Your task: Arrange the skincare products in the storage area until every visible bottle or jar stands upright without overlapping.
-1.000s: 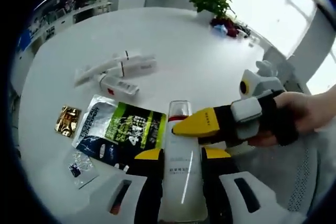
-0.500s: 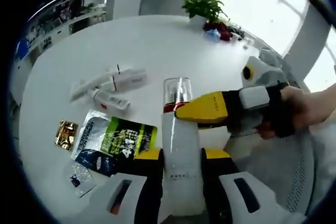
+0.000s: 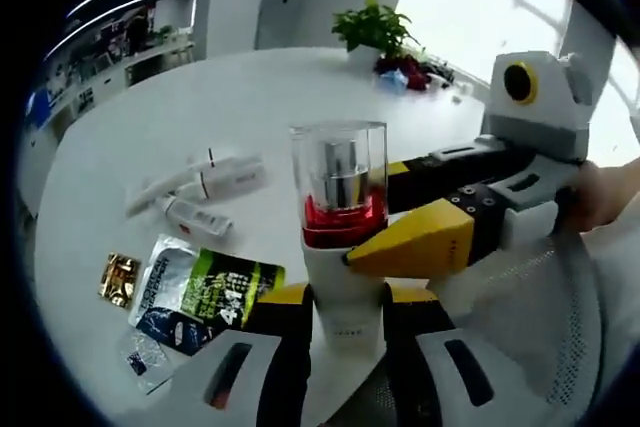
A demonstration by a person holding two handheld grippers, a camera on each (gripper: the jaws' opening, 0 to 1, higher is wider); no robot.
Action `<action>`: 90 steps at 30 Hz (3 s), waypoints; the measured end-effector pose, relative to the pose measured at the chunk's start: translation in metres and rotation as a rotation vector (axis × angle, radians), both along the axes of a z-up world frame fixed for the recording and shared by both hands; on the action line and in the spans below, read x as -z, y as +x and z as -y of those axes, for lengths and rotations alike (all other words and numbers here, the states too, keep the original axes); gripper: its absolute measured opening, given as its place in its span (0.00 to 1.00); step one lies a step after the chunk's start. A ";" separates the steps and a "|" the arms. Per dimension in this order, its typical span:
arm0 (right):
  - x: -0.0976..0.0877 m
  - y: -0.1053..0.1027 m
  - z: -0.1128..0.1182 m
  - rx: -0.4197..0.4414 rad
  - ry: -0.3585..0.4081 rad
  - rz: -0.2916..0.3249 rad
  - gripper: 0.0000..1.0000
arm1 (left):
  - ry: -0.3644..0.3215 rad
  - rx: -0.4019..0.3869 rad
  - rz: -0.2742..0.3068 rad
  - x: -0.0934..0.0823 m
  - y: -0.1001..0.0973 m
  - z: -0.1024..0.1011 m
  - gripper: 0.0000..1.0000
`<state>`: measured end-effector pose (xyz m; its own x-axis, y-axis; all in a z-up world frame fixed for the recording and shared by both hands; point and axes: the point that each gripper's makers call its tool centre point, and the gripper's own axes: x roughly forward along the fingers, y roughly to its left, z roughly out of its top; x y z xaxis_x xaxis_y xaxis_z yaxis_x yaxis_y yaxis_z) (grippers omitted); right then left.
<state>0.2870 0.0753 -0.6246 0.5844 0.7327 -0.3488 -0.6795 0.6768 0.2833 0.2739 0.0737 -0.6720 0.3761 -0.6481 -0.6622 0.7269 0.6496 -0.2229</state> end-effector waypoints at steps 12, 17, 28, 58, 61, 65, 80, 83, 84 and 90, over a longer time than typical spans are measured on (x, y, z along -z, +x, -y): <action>0.007 0.001 0.004 -0.037 -0.072 0.072 0.25 | -0.002 -0.006 0.067 0.006 0.004 0.005 0.24; 0.006 -0.001 0.003 -0.083 -0.091 0.103 0.25 | -0.012 -0.002 0.099 0.005 0.002 0.006 0.24; 0.008 -0.018 0.009 -0.367 -0.143 0.158 0.25 | -0.053 0.073 0.146 -0.002 -0.008 0.013 0.28; -0.003 -0.006 0.017 -0.537 -0.144 0.095 0.27 | 0.011 0.393 0.238 0.004 0.004 0.026 0.26; -0.003 -0.003 0.019 -0.510 -0.144 0.099 0.28 | 0.014 0.393 0.247 0.003 0.011 0.031 0.25; -0.002 0.009 0.026 -0.458 -0.158 0.118 0.29 | 0.019 0.391 0.261 0.003 0.022 0.038 0.24; 0.002 0.063 0.065 -0.262 -0.202 0.158 0.29 | 0.001 0.444 0.284 0.000 0.075 0.074 0.24; 0.004 0.076 0.071 -0.243 -0.208 0.151 0.29 | 0.000 0.452 0.283 -0.001 0.087 0.080 0.24; 0.004 0.080 0.072 -0.239 -0.209 0.154 0.30 | 0.006 0.458 0.287 -0.001 0.093 0.082 0.25; 0.002 0.105 0.081 -0.199 -0.181 0.154 0.29 | 0.042 0.470 0.295 0.001 0.114 0.089 0.25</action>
